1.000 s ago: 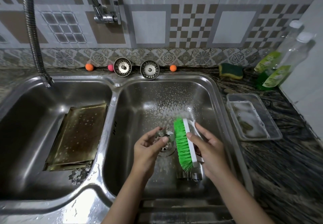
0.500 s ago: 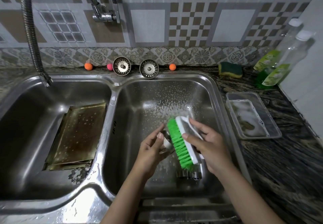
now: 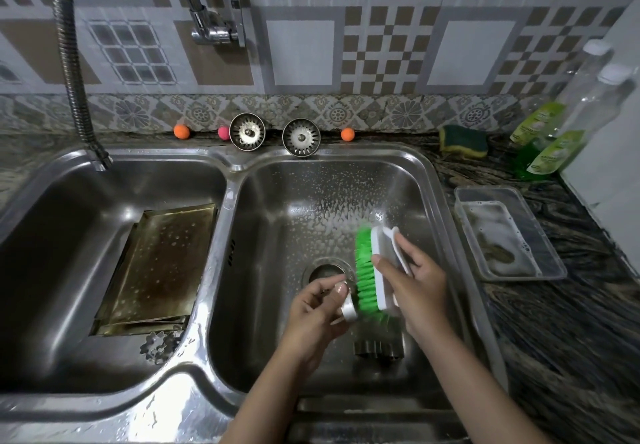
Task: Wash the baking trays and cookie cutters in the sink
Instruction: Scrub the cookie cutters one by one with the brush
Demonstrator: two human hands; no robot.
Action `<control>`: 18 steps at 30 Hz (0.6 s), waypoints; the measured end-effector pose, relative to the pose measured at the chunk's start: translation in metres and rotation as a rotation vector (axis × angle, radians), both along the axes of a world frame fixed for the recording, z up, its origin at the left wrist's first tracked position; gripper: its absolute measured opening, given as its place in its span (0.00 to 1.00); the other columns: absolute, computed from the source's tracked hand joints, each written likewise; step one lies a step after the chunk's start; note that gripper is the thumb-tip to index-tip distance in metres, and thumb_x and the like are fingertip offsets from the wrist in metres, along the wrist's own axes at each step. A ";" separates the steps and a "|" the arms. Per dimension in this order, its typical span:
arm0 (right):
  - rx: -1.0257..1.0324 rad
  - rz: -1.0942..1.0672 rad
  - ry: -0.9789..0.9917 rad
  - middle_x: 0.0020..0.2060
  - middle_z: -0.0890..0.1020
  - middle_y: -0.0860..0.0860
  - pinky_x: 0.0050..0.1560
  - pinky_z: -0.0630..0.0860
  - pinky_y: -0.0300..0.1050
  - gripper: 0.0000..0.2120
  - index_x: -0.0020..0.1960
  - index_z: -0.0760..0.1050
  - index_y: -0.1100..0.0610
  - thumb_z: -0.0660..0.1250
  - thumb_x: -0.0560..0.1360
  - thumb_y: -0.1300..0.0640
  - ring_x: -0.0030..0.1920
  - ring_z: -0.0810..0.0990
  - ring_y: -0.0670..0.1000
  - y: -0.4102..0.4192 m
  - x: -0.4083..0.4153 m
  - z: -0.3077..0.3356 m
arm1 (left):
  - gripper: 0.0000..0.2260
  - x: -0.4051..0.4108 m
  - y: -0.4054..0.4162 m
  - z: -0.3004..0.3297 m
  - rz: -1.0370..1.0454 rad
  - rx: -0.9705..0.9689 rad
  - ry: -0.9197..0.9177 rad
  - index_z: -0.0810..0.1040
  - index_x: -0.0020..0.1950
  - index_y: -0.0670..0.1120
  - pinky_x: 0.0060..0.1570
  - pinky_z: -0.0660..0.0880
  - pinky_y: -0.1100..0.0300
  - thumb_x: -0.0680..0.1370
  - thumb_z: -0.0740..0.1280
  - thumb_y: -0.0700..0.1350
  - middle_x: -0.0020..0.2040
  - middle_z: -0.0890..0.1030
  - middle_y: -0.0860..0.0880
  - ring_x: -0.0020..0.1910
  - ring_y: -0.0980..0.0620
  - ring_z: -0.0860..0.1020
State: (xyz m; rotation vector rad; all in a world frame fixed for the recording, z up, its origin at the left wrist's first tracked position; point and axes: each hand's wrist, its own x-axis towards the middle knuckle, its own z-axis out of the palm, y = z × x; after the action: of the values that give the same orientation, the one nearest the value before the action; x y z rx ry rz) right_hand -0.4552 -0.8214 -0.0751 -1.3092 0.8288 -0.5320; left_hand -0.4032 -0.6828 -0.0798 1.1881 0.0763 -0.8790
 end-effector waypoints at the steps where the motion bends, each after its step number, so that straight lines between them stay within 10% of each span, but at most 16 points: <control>1: 0.027 0.047 -0.003 0.58 0.81 0.50 0.54 0.80 0.56 0.27 0.63 0.76 0.47 0.76 0.67 0.61 0.54 0.82 0.52 0.006 -0.005 0.000 | 0.08 0.005 -0.002 0.000 0.043 0.006 0.024 0.79 0.55 0.42 0.49 0.77 0.50 0.77 0.66 0.40 0.44 0.82 0.46 0.44 0.46 0.79; 6: -0.018 0.091 -0.009 0.55 0.83 0.51 0.53 0.80 0.55 0.26 0.61 0.78 0.45 0.78 0.65 0.59 0.53 0.83 0.52 0.016 -0.011 -0.006 | 0.09 0.003 -0.005 0.004 -0.019 -0.019 0.053 0.79 0.55 0.41 0.39 0.78 0.55 0.77 0.64 0.41 0.42 0.82 0.45 0.37 0.50 0.79; 11: -0.127 -0.029 0.025 0.60 0.80 0.51 0.62 0.76 0.55 0.28 0.65 0.75 0.51 0.78 0.66 0.59 0.60 0.79 0.49 0.002 0.010 -0.012 | 0.07 0.001 0.004 0.011 -0.125 0.075 -0.070 0.80 0.54 0.44 0.51 0.76 0.49 0.77 0.67 0.39 0.44 0.82 0.50 0.42 0.53 0.79; 18: -0.164 0.020 0.033 0.60 0.80 0.51 0.58 0.79 0.51 0.30 0.66 0.74 0.50 0.78 0.66 0.58 0.59 0.80 0.50 0.002 0.012 -0.015 | 0.08 0.051 0.068 0.042 0.236 0.223 -0.295 0.80 0.54 0.42 0.43 0.79 0.54 0.75 0.68 0.39 0.43 0.82 0.45 0.42 0.49 0.79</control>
State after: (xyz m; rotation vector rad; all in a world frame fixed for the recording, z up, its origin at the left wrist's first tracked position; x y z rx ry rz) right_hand -0.4434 -0.8198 -0.0897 -1.4782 0.8115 -0.5727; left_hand -0.3527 -0.6144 -0.0375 1.4727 0.0739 -0.4907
